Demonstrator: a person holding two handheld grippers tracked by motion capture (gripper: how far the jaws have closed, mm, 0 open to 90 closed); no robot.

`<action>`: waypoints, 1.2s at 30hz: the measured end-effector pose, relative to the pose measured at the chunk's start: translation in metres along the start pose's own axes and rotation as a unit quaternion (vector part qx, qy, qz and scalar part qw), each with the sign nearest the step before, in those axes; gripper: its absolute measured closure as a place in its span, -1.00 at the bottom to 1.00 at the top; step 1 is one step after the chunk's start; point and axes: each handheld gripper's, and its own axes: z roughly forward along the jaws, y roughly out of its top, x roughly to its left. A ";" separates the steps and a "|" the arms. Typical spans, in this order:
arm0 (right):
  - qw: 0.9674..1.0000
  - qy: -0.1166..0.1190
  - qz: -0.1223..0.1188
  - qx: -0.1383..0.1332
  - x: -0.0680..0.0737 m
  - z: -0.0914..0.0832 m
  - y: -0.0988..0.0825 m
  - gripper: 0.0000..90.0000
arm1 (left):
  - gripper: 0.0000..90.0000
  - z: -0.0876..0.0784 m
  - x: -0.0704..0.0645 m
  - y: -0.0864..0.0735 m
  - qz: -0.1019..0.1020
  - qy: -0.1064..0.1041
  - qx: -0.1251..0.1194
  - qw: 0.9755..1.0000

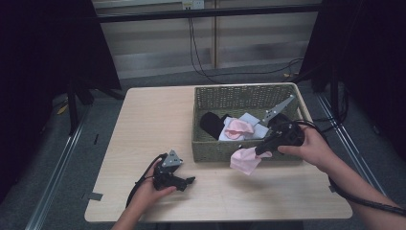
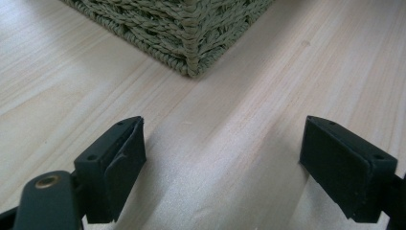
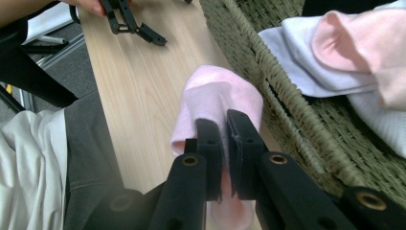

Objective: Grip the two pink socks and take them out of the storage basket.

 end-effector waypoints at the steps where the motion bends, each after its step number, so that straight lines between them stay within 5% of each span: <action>1: 1.000 -0.001 -0.001 -0.001 0.000 0.001 0.000 0.88 | -0.66 0.000 0.000 0.000 0.000 0.000 0.000 1.000; 11: 1.000 -0.003 -0.003 -0.005 -0.002 0.008 -0.003 0.86 | -0.66 0.000 0.000 0.000 0.000 0.000 0.000 1.000; 17: 1.000 0.001 0.007 0.011 -0.002 0.011 -0.007 0.53 | -0.66 0.000 0.000 0.000 0.000 0.000 0.000 1.000; 36: 0.999 -0.035 0.019 -0.018 -0.010 -0.019 0.006 0.28 | -0.66 0.000 0.000 0.000 -0.002 0.000 -0.001 1.000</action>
